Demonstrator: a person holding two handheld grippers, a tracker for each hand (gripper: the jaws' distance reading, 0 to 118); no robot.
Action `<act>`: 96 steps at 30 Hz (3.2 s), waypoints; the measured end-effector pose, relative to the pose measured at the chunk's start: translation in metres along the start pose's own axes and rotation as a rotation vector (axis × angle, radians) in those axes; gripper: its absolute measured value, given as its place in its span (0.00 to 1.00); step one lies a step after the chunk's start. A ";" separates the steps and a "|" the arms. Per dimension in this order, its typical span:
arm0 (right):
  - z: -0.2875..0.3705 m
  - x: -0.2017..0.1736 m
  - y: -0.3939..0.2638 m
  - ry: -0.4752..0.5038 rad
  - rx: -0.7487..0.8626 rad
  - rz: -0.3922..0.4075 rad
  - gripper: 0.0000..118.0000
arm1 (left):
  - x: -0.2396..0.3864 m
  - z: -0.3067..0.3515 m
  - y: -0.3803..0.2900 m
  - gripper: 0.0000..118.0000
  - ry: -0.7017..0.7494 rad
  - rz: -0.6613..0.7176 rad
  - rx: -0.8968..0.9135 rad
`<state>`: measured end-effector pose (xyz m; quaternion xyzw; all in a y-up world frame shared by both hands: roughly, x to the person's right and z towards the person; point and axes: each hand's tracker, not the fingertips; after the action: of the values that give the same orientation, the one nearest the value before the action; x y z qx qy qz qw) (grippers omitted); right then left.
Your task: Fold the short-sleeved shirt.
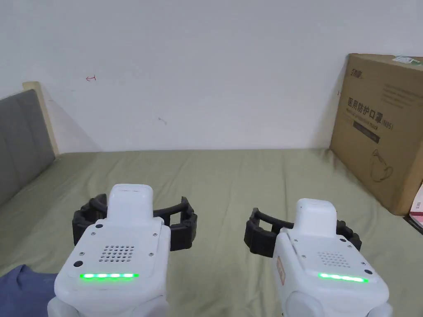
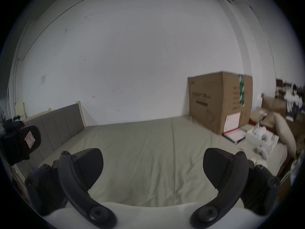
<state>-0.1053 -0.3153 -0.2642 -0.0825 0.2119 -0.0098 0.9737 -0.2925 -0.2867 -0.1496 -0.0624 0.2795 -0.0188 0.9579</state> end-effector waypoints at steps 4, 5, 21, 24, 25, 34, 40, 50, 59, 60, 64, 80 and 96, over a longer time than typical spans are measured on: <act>0.016 -0.001 0.021 0.015 0.064 -0.075 1.00 | -0.005 -0.002 0.002 0.99 0.015 -0.009 0.019; 0.019 -0.001 0.024 -0.002 0.064 -0.078 1.00 | -0.005 0.000 0.002 0.99 0.017 -0.014 0.030; 0.010 -0.003 0.020 -0.113 0.072 0.072 0.03 | -0.007 0.000 -0.008 0.00 0.062 -0.039 0.015; 0.009 -0.001 0.020 -0.094 0.067 0.068 0.01 | -0.009 -0.004 -0.009 0.00 0.028 -0.015 -0.009; 0.009 -0.002 0.021 -0.091 0.065 0.071 0.01 | -0.008 -0.005 -0.009 0.00 0.036 -0.016 -0.008; 0.002 -0.028 0.030 0.040 0.046 0.108 0.01 | -0.031 -0.006 -0.001 0.00 0.070 0.016 -0.023; -0.009 -0.084 0.027 0.254 0.033 0.102 0.01 | -0.095 0.017 -0.001 0.00 0.279 0.061 -0.061; -0.009 -0.169 0.005 0.504 -0.054 0.121 0.01 | -0.181 0.059 -0.020 0.00 0.527 0.099 -0.151; -0.024 -0.178 -0.015 0.492 -0.123 0.158 0.01 | -0.225 -0.002 -0.083 0.36 0.478 0.153 -0.406; -0.027 -0.177 -0.018 0.486 -0.137 0.159 0.01 | -0.231 -0.014 -0.095 0.61 0.474 0.167 -0.465; -0.042 -0.176 -0.029 0.461 -0.186 0.164 0.01 | -0.247 -0.053 -0.147 0.92 0.442 0.242 -0.599; -0.083 -0.167 -0.063 0.404 -0.367 0.152 0.01 | -0.258 -0.109 -0.230 0.20 0.375 0.360 -0.915; -0.074 -0.102 -0.030 0.268 -0.300 0.066 0.01 | -0.211 -0.121 -0.098 0.00 0.013 0.544 -0.633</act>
<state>-0.2287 -0.3508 -0.2836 -0.2177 0.3411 0.0430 0.9134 -0.5351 -0.3822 -0.1255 -0.2776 0.2839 0.3213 0.8597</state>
